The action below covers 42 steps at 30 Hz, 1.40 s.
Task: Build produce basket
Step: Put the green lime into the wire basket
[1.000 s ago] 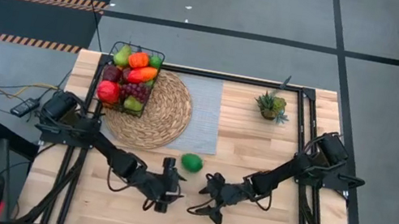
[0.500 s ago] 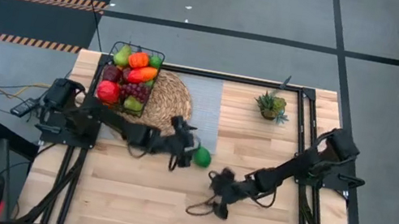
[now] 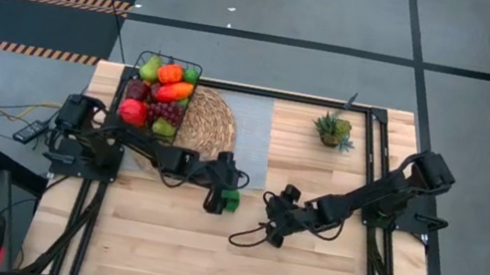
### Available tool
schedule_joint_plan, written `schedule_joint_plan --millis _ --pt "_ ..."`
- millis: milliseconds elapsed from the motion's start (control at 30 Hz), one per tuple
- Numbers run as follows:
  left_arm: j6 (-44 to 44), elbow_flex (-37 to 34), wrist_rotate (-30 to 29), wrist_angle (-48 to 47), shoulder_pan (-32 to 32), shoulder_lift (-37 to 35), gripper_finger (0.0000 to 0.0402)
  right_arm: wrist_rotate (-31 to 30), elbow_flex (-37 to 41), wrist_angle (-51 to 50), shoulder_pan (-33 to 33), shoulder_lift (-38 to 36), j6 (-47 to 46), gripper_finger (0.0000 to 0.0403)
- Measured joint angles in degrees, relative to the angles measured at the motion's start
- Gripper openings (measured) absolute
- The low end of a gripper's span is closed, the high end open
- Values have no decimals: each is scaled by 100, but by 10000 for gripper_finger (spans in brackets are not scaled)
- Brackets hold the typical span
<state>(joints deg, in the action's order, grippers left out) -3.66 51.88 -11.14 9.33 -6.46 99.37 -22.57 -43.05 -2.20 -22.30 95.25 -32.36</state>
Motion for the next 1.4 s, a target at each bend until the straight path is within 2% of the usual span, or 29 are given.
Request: schedule_joint_plan --millis 133,367,900,1400 --pt "277 1 465 -265 -18 -62 353 2 1 -104 6 79 -6 346" --pt "214 10 873 -836 -222 -185 353 15 0 -165 8 134 -11 346" --pt "-175 -2 621 -1413 7 -177 353 17 7 -165 -11 134 -37 346" --pt "37 -2 622 -2017 -9 -254 353 17 7 -170 -11 134 -42 346"
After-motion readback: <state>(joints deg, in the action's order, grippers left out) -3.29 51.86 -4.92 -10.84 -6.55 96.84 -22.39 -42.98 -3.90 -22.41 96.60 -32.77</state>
